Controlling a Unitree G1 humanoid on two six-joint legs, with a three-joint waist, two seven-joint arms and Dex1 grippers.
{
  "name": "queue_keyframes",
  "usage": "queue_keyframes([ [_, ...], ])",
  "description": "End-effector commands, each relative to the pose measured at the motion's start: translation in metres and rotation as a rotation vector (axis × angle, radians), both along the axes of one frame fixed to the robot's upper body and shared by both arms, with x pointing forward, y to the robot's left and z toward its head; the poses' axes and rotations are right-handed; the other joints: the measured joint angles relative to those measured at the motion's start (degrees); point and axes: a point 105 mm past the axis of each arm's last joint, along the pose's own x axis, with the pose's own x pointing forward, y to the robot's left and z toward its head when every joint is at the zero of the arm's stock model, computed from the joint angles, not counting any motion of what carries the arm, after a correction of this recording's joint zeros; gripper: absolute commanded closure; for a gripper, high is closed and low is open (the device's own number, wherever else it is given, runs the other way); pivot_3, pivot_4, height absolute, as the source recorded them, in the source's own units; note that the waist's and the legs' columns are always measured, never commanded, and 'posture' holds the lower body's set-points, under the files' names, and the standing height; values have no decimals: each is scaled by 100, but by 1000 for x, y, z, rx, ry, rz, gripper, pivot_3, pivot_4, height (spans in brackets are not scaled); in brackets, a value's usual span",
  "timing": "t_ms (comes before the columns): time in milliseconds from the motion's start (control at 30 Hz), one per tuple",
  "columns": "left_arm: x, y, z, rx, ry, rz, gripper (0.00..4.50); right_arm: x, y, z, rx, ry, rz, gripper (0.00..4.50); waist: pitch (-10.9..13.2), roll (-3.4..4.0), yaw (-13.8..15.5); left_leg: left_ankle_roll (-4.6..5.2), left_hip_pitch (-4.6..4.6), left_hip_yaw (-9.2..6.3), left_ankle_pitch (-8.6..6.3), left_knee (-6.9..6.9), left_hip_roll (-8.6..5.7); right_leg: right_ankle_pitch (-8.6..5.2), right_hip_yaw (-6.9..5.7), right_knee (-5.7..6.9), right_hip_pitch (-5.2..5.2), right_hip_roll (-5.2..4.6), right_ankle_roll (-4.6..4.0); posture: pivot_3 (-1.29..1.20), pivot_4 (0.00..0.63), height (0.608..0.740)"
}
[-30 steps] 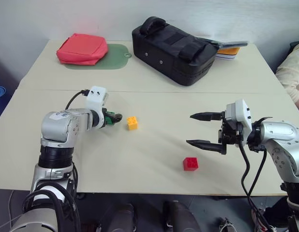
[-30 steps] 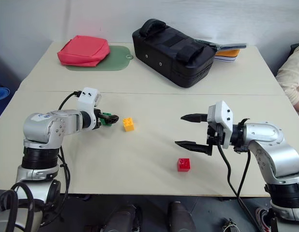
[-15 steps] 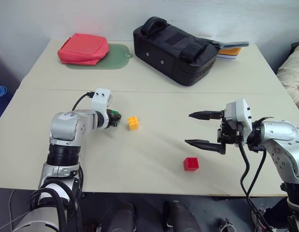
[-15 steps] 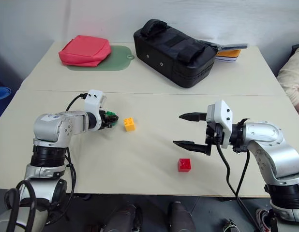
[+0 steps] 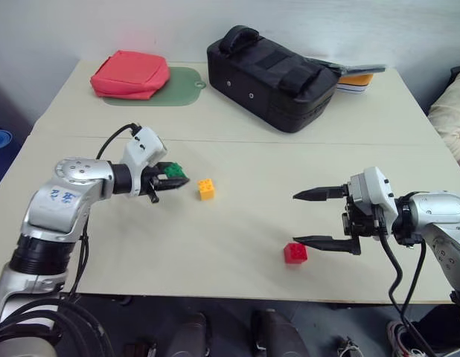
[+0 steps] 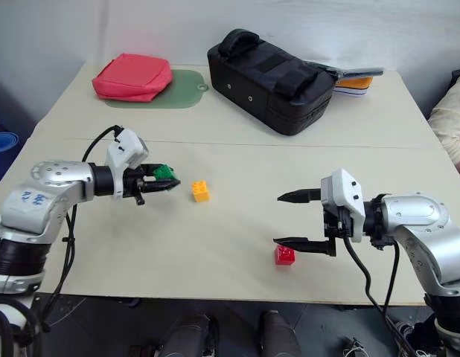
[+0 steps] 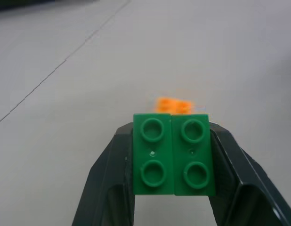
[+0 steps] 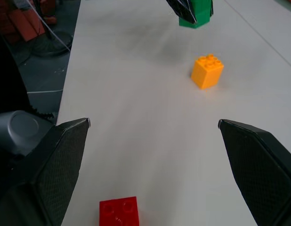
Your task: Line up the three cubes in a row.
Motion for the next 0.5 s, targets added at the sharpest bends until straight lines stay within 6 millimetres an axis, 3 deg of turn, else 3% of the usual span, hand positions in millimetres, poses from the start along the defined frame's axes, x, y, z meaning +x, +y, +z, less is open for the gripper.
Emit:
queue_keyframes([
  [33, -30, -23, 2, 15, 37, -243, 2998, -9, -1, 6, -30, -29, 38, 0, 0, 0, -7, 3, 1, 0, 0, 0, -1, 0, 1, 0, 1, -1, 0, 0, 150, 740],
  [167, -54, -51, -27, 112, 92, -430, 2998, -17, -4, -6, -93, -25, 55, 0, 0, 0, -4, 10, 1, 1, -2, -1, -1, 0, 3, 0, 3, 0, 0, 0, 150, 740],
  [267, -61, -65, -42, 153, 94, -506, 2998, -25, -7, -15, -131, -14, 65, 0, 0, 0, -3, 15, -1, 3, -4, -1, -1, 0, 5, -1, 2, 2, 1, 0, 150, 740],
  [500, -50, -82, -70, 281, 74, -523, 2998, -28, -10, -20, -156, -28, 62, 0, 0, 0, -9, 24, 2, 7, 1, 4, -3, 2, 12, 10, 3, 10, 4, 0, 150, 740],
])
